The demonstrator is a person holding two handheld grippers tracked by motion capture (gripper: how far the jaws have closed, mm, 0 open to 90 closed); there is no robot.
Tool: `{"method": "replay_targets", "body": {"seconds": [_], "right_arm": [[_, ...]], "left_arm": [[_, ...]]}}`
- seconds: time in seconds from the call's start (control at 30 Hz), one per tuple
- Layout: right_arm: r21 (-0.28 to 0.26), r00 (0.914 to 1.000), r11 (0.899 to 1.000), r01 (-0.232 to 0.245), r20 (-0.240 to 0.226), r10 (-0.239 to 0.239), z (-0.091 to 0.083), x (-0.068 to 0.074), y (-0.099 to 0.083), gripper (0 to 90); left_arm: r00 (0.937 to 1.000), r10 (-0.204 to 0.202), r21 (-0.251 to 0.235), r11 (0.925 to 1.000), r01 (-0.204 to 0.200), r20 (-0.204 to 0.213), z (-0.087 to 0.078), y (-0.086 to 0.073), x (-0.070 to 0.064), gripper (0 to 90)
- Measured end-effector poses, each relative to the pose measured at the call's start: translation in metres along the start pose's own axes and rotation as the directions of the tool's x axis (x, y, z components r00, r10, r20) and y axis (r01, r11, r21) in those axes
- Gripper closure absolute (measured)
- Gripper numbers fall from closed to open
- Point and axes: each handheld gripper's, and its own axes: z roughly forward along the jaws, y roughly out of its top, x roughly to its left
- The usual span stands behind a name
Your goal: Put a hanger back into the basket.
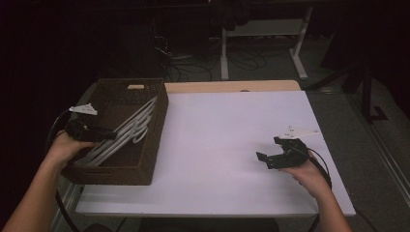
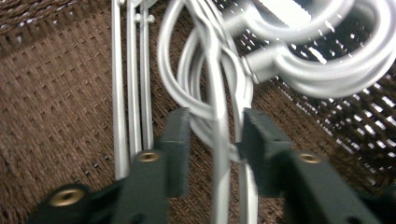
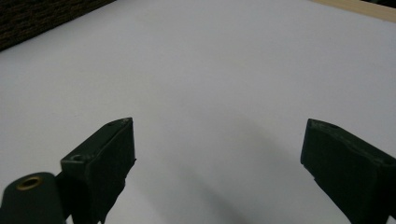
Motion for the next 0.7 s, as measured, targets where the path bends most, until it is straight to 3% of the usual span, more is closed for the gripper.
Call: {"method": "replay_targets", "body": {"seconds": [0.13,0.27,0.5,0.7], "right_arm": [[-0.006,1.0000,1.000,0.008,-0.001,-0.008,-0.001,0.002,0.003,9.7],[-0.009,0.9998,1.000,0.014,-0.010,-0.014,-0.002,0.005,0.007,9.7],[-0.023,0.9990,0.999,0.028,-0.034,-0.029,-0.005,0.011,0.016,9.6],[-0.045,0.9972,0.998,0.043,-0.059,-0.046,-0.012,0.015,0.024,9.1]], "left_arm": [[0.9994,-0.027,-0.077,0.9966,0.028,0.022,-0.010,0.000,-0.001,40.7],[0.9963,-0.023,-0.159,0.9866,0.036,0.082,-0.019,0.005,-0.011,31.2],[0.9875,0.025,-0.266,0.9638,0.017,0.156,-0.019,0.023,-0.046,20.8],[0.9805,0.072,-0.323,0.9465,-0.009,0.183,-0.010,0.035,-0.079,15.9]]}}
